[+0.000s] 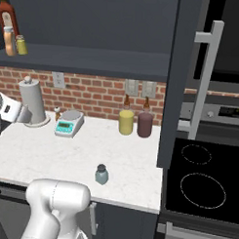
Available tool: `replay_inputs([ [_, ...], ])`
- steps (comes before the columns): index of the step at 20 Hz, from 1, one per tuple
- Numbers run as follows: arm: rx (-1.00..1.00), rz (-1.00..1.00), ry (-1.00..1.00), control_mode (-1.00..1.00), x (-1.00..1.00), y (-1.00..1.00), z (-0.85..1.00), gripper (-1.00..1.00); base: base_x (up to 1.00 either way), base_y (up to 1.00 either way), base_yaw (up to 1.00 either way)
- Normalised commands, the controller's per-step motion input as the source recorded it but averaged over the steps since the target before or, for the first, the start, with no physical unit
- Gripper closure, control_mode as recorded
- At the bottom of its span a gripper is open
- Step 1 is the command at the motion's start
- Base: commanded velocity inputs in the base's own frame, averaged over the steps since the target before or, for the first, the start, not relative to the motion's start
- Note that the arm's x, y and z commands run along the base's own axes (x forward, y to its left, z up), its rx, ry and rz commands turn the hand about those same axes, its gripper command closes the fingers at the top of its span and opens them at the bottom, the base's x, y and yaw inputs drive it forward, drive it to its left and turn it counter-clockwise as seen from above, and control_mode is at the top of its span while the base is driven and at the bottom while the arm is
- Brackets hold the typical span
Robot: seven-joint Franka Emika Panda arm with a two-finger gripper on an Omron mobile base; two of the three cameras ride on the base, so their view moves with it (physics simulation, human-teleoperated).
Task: Put the shaker and condiment bottle from the counter next to their counterparts in the cabinet.
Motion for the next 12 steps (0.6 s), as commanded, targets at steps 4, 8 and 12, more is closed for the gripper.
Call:
replay_inputs([
  [4, -0.03, -0.24, 0.09, -1.00, 0.00, 0.00, 0.00, -1.00, 0.00, 0.00, 0.00],
  [8, -0.03, -0.30, 0.05, -1.00, 0.00, 0.00, -0.02, -1.00, 0.00, 0.00, 0.00],
  [12, -0.01, -0.26, 0.00, -1.00, -0.12, 0.00, -0.07, -1.00, 0.00, 0.00, 0.00],
])
